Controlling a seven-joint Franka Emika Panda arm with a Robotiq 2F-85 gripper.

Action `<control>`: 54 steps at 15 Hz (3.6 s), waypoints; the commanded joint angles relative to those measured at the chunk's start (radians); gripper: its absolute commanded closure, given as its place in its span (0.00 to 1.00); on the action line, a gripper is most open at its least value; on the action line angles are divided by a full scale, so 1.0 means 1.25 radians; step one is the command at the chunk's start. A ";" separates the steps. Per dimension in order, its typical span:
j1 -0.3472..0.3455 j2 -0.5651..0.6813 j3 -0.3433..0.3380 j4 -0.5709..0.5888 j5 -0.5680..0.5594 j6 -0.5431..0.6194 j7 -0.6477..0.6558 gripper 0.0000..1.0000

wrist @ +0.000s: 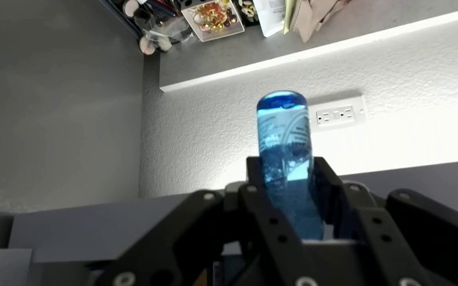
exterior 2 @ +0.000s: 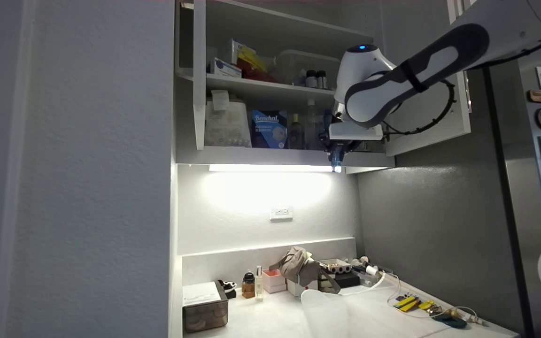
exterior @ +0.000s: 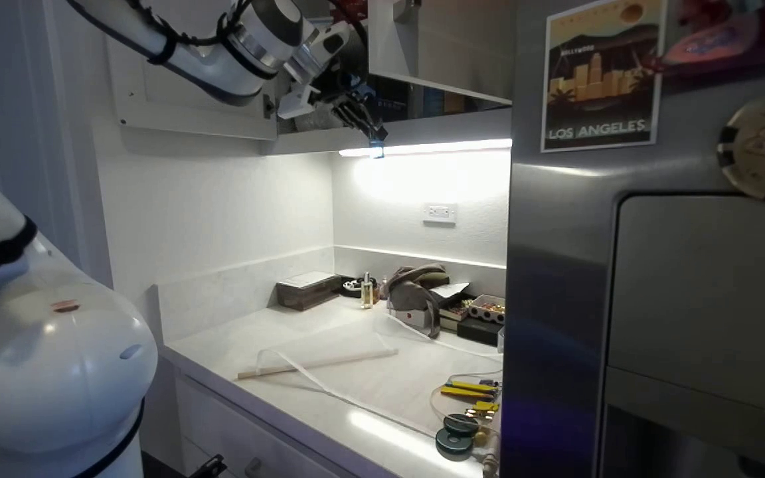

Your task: Place the blue bottle on the bottom shelf of the open upper cabinet

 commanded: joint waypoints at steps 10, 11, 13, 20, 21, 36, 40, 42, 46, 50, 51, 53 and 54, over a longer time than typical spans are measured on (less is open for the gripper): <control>0.010 0.236 0.014 0.365 -0.003 -0.122 -0.003 0.91; 0.018 0.250 0.012 0.391 -0.002 -0.150 -0.004 0.91; 0.033 0.271 0.008 0.436 -0.002 -0.194 -0.002 0.91; 0.077 0.367 -0.004 0.591 -0.021 -0.277 0.008 0.91; 0.085 0.386 -0.008 0.613 -0.022 -0.280 0.008 0.91; 0.147 0.560 -0.039 0.800 -0.055 -0.345 0.001 0.91; 0.148 0.577 -0.039 0.830 -0.048 -0.375 -0.006 0.33; 0.148 0.582 -0.039 0.836 -0.049 -0.386 -0.006 0.18; 0.149 0.590 -0.036 0.852 -0.044 -0.408 -0.009 0.00; 0.148 0.587 -0.031 0.877 -0.029 -0.473 -0.039 0.00; 0.147 0.584 -0.030 0.882 -0.027 -0.489 -0.045 0.00; 0.147 0.578 -0.027 0.891 -0.026 -0.516 -0.061 0.00; 0.146 0.575 -0.026 0.895 -0.024 -0.525 -0.068 0.00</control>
